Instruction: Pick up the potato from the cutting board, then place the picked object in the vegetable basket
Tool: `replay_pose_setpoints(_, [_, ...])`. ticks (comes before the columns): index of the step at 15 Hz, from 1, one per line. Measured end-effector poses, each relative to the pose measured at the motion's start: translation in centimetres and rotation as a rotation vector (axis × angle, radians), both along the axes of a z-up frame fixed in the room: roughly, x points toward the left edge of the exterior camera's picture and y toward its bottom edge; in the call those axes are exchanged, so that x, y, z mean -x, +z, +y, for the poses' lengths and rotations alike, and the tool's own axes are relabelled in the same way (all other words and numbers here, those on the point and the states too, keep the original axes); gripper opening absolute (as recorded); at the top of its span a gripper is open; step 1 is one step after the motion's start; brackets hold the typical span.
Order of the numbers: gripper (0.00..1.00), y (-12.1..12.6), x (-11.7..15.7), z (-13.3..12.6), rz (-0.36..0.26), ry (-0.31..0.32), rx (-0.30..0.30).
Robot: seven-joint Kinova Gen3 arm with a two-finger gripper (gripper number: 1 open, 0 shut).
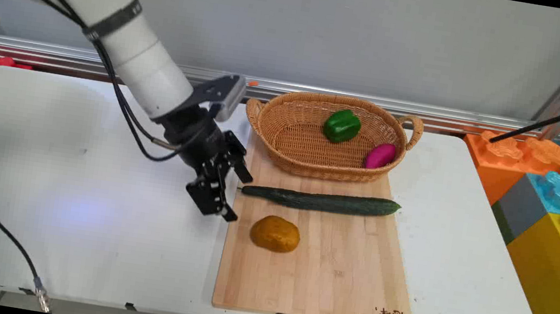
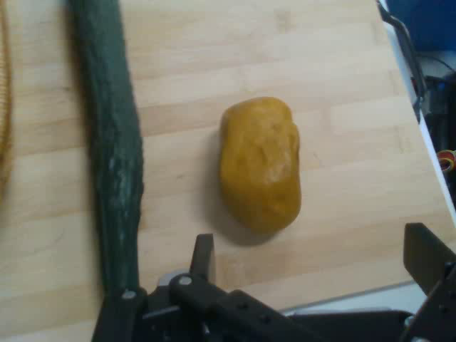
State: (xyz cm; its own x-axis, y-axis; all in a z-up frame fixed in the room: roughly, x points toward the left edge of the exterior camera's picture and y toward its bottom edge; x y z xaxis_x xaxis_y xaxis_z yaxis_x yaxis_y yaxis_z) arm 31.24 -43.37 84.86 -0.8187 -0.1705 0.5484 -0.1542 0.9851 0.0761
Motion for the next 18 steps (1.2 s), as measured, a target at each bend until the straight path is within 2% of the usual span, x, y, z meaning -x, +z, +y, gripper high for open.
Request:
replay_pose_setpoints(5, [1.0, -4.1, 0.9, -0.3, 0.046, -0.069, 0.015])
replay_pose_setpoints(13, [1.0, -9.5, 3.8, -1.3, 0.108, -0.1, 0.075])
replay_pose_setpoints(14, [0.0, -9.8, 4.0, -1.3, 0.112, -0.102, 0.077])
replay_pose_setpoints(18, [0.0, -10.2, 4.5, -0.9, 0.122, -0.111, 0.061])
